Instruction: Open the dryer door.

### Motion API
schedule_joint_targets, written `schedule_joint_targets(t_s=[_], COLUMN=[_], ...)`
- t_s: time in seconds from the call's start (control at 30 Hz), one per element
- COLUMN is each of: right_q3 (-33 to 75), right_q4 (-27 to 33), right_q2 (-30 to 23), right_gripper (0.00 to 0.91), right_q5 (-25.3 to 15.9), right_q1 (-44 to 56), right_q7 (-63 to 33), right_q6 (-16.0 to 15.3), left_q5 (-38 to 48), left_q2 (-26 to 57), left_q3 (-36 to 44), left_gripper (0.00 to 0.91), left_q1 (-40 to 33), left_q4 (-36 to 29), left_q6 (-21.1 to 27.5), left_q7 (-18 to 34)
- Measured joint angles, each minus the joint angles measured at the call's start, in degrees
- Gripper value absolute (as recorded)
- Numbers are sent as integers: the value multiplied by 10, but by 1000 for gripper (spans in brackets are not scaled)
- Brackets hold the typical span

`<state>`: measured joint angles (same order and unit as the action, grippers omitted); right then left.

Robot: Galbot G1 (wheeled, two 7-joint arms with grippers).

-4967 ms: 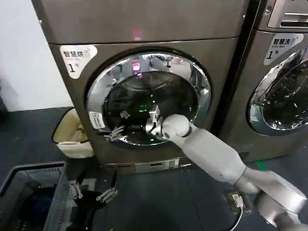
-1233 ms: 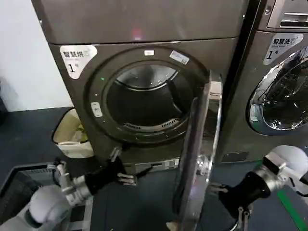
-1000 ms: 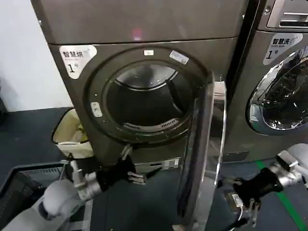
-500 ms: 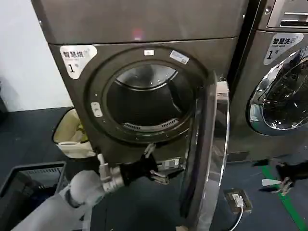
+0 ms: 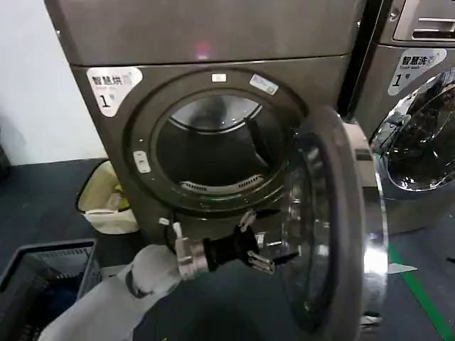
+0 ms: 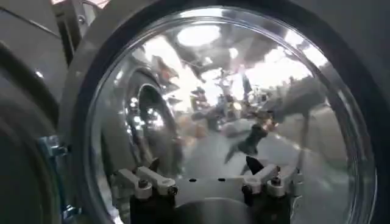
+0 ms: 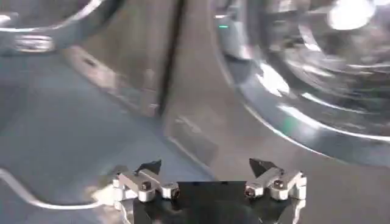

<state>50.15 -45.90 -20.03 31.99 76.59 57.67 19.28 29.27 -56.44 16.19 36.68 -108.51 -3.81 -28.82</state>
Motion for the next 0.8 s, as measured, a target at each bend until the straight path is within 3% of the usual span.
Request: schedule_joint_targets(t_s=[0.13,0.43,0.67,0.8], right_q3=[90,312,441,491], right_q4=[-5,-52,-101,-133], right_q2=[-23,-108,-184,-228], right_gripper=[907,907,907,907], right_q5=[-42,-96,-117,-126], right_q1=[80,259,364,401], right_q7=[-59,-175,-222,-251], right_q6=[-14,-66,-58,-74], left_q5=[-15,-54,-99,-117], left_q2=[-18,-69,-118,-150], left_q3=[17,60,94,109], left_gripper=[907,907,907,907], left_q1=[-13,-47,-78,-93], left_q4=[10,41,80,108], left_q6=[-1,-11,-34,-47], left_q7=[3,32,69,75])
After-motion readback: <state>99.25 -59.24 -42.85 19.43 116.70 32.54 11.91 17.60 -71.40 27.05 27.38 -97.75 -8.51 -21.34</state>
